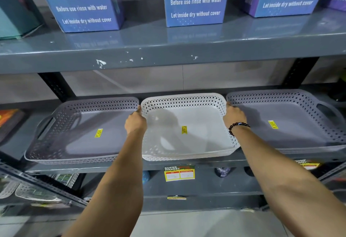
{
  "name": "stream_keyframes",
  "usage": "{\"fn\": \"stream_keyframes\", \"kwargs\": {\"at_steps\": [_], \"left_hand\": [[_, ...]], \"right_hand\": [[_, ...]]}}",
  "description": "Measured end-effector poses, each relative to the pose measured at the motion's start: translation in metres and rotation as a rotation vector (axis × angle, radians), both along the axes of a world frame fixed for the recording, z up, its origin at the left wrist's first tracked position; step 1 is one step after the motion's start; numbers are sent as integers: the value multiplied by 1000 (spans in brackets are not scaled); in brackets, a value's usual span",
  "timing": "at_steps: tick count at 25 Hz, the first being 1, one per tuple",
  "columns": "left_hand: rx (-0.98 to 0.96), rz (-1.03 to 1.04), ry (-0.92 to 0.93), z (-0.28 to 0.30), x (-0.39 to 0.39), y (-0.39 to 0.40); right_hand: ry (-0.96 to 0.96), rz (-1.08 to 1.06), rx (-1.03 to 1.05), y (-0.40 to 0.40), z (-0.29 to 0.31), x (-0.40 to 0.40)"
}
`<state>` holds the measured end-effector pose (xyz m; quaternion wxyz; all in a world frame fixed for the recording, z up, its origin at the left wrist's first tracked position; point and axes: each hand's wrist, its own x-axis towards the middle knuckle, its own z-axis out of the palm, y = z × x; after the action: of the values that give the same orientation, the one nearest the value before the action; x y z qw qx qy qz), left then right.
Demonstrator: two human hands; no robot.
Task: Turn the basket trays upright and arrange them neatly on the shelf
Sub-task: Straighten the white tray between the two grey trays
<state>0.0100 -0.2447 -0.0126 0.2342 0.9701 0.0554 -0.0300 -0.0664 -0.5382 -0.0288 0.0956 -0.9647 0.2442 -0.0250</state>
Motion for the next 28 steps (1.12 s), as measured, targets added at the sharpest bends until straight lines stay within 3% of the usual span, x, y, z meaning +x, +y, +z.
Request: {"fn": "stream_keyframes", "kwargs": {"at_steps": [28], "left_hand": [[70, -28, -83, -4, -2, 5]], "right_hand": [[29, -11, 17, 1, 2, -8]]}}
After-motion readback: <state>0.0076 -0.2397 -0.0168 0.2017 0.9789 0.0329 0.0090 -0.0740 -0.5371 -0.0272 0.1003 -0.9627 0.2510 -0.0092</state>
